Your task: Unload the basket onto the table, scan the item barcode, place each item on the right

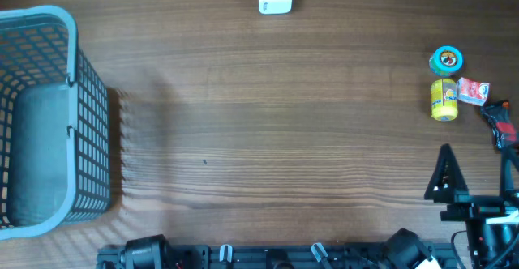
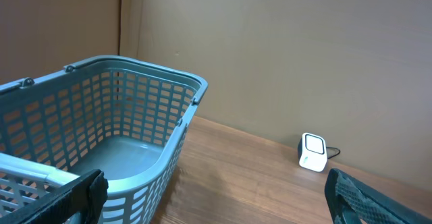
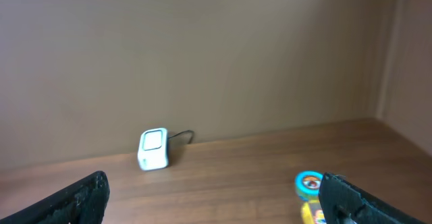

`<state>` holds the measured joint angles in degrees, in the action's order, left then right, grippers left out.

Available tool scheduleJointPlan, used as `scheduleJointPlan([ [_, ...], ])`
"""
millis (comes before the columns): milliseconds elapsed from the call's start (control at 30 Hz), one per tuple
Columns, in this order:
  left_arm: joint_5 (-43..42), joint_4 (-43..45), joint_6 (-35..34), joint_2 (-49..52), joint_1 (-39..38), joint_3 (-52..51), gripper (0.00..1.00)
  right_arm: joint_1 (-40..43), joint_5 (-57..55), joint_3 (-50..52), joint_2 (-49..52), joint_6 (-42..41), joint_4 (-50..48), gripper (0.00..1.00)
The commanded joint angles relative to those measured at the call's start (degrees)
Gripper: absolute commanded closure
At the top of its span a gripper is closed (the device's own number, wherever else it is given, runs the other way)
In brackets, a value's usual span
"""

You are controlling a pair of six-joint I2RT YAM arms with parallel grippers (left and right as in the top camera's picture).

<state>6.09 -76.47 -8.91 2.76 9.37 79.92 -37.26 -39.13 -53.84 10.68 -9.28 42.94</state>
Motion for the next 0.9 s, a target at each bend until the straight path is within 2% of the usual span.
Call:
scheduleJointPlan([
  [0,-0.5,0.1,-0.5,-0.4,-0.3,-0.2,0.00,-0.2,-4.8,0.0,-0.7,-1.4,1.3,0.00],
  [333,-0.5,-0.8,-0.5,-0.4,-0.3,-0.2,0.00,-0.2,-4.5,0.0,-0.7,-1.4,13.9,0.00],
  [867,-0.5,-6.4,-0.6,-0.4,-0.3,-0.2,0.00,-0.2,-4.4,0.0,-0.7,-1.4,15.1,0.00],
])
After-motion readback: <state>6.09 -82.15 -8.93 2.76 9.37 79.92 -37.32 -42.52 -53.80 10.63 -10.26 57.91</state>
